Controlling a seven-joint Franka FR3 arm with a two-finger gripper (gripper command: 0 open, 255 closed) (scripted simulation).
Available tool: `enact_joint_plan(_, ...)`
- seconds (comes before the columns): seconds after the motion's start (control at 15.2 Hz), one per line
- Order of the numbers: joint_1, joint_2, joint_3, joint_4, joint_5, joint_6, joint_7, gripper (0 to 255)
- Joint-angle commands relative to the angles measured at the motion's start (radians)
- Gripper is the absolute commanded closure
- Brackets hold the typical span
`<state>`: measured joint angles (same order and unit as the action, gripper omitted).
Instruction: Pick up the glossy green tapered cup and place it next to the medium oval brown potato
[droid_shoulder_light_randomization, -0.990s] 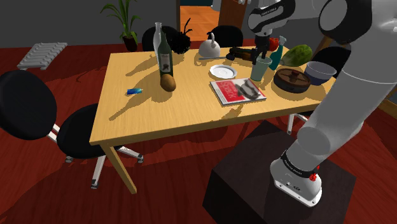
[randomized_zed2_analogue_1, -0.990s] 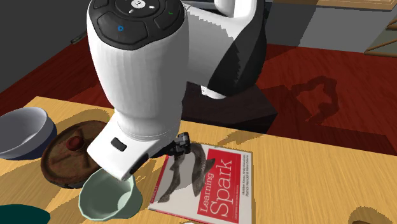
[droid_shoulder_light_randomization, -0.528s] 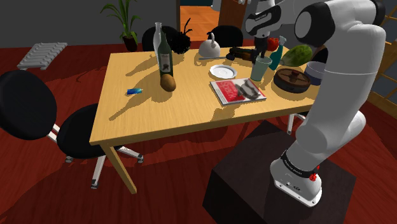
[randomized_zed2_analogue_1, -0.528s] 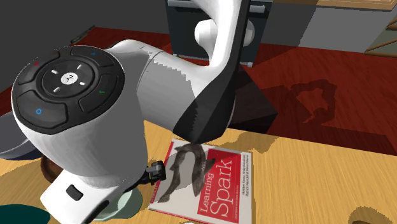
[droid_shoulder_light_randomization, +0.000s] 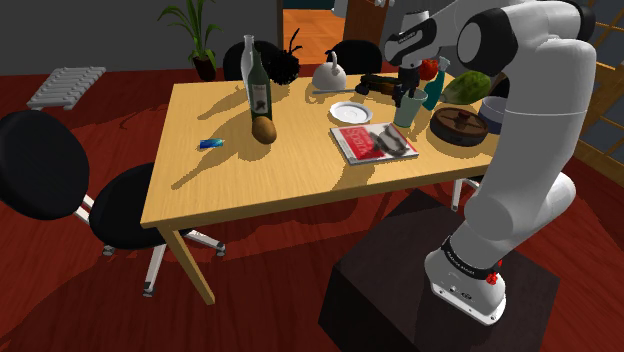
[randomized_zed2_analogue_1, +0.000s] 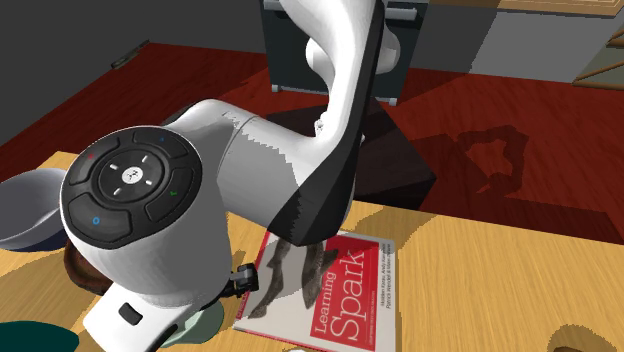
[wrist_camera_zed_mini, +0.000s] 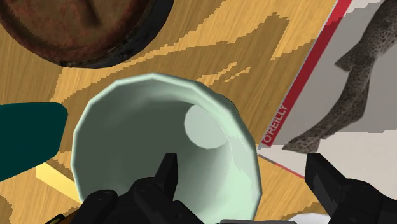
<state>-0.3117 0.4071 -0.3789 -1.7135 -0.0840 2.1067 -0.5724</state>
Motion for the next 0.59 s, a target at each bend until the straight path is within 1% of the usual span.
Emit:
enact_joint_plan(0.0,0.000,0.001,0.000,-0.001,0.000,0.002,0.000,0)
enact_joint_plan(0.33,0.000,0.001,0.000,-0.001,0.000,0.002,0.000,0)
enact_joint_plan(0.4,0.000,0.001,0.000,-0.001,0.000,0.002,0.000,255)
enact_joint_plan(0.53,0.000,0.001,0.000,-0.001,0.000,0.002,0.000,255)
